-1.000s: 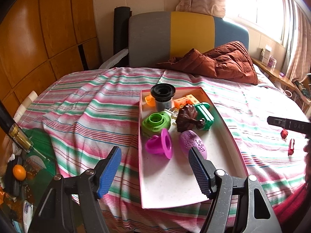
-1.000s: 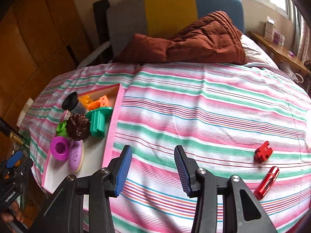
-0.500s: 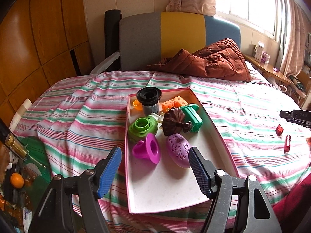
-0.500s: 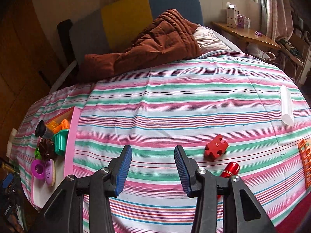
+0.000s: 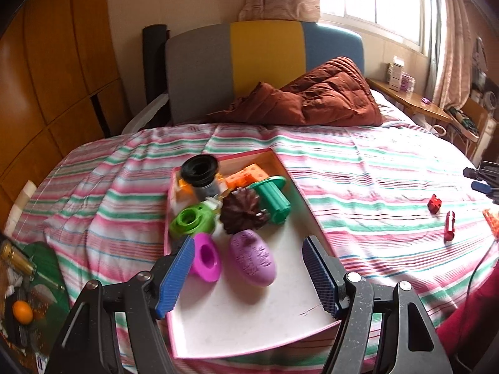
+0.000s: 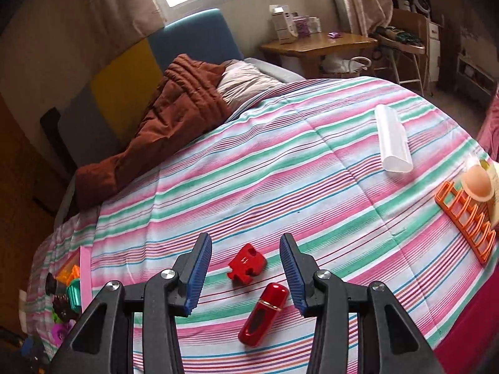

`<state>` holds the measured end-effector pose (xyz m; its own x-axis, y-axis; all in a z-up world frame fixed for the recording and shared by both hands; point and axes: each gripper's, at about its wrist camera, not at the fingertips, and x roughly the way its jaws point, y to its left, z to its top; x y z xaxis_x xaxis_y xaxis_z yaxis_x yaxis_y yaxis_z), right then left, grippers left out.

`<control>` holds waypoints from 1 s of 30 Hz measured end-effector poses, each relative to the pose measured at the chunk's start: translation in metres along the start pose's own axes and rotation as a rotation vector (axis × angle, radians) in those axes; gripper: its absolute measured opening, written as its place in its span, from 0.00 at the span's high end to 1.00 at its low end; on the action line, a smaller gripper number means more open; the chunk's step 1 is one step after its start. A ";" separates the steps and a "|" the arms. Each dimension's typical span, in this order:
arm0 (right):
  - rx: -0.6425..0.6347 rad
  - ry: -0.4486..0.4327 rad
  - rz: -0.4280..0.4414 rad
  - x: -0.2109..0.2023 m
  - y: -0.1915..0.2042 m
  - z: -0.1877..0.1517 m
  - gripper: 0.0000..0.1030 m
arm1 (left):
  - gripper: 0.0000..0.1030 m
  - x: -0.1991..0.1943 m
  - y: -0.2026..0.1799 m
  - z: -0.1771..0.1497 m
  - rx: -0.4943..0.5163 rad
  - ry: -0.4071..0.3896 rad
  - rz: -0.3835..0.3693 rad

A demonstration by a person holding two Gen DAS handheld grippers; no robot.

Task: Organize rigid objects
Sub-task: 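Move both grippers back toward the red puzzle piece and red cylinder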

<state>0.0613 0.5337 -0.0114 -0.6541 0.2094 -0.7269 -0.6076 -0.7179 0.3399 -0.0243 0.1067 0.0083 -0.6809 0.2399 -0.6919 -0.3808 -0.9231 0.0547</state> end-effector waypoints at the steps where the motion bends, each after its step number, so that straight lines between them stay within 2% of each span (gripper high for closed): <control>1: 0.045 -0.001 0.011 0.000 -0.009 0.000 0.55 | 0.30 0.001 -0.004 0.002 0.008 -0.001 -0.006; 4: 0.128 -0.042 0.054 -0.005 -0.022 0.003 0.54 | 0.29 0.003 -0.020 0.009 0.032 -0.004 -0.031; 8: 0.150 -0.060 0.096 -0.008 -0.024 0.005 0.52 | 0.29 0.010 -0.048 0.018 0.075 0.004 -0.089; 17: 0.237 -0.090 0.136 -0.012 -0.036 0.006 0.51 | 0.29 0.050 -0.127 0.021 0.192 0.120 -0.244; 26: 0.270 -0.097 0.156 -0.014 -0.043 0.004 0.51 | 0.31 0.066 -0.242 0.019 0.435 0.150 -0.504; 30: 0.307 -0.100 0.167 -0.013 -0.050 0.005 0.51 | 0.35 0.078 -0.280 0.019 0.490 0.180 -0.594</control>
<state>0.0983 0.5703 -0.0161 -0.7870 0.1808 -0.5899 -0.5860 -0.5180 0.6231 0.0171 0.3891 -0.0474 -0.1815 0.5599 -0.8085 -0.9093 -0.4085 -0.0787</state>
